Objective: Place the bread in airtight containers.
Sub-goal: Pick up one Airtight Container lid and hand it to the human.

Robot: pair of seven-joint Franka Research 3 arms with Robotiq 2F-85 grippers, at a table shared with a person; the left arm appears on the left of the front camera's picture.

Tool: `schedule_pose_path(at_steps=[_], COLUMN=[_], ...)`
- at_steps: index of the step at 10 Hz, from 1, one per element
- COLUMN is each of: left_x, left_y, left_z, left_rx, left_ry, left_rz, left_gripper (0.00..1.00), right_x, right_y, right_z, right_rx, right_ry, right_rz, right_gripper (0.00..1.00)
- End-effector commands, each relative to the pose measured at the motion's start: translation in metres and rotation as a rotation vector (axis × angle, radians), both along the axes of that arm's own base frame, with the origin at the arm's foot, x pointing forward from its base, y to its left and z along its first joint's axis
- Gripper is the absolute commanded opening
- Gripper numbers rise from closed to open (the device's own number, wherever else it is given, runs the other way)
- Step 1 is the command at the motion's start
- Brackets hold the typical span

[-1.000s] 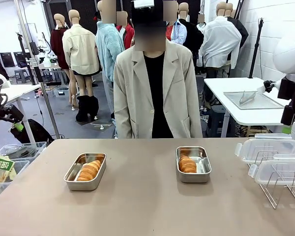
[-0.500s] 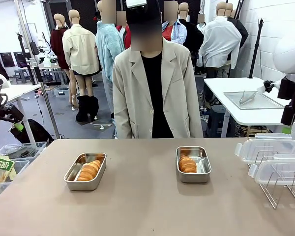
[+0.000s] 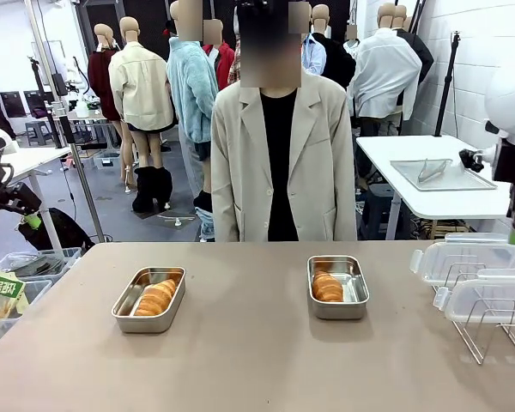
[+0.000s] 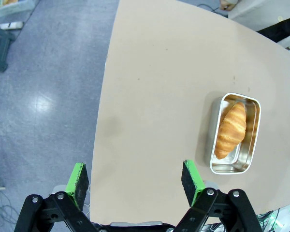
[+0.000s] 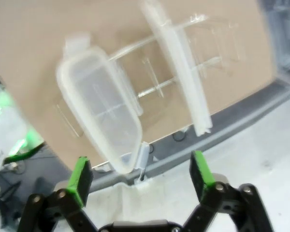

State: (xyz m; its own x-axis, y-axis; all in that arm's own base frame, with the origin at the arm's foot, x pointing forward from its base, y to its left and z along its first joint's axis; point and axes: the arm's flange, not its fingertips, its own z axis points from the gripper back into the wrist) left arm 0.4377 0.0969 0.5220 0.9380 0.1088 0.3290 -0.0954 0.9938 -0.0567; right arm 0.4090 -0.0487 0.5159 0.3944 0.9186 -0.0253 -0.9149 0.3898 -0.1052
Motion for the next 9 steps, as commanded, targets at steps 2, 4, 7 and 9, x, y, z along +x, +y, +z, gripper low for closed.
schedule_pose_path(at_steps=[2, 4, 7, 9], left_x=[0.000, 0.000, 0.000, 0.000], left_y=[0.002, 0.002, 0.002, 0.002], left_z=[0.001, 0.001, 0.001, 0.001], left_rx=[0.008, 0.008, 0.008, 0.008], left_ry=[0.000, 0.000, 0.000, 0.000], left_rz=[0.004, 0.004, 0.004, 0.004], left_gripper=[1.00, 1.00, 1.00, 1.00], right_x=[-0.044, -0.047, -0.027, -0.020], right_y=[0.005, 0.026, 0.043, 0.048], right_z=[-0.010, -0.023, -0.046, -0.059], right_rx=[0.030, 0.062, 0.001, -0.034], right_ry=[0.024, 0.012, 0.020, 0.038], right_rz=[0.310, 0.294, 0.219, 0.186], right_gripper=[1.00, 1.00, 1.00, 1.00])
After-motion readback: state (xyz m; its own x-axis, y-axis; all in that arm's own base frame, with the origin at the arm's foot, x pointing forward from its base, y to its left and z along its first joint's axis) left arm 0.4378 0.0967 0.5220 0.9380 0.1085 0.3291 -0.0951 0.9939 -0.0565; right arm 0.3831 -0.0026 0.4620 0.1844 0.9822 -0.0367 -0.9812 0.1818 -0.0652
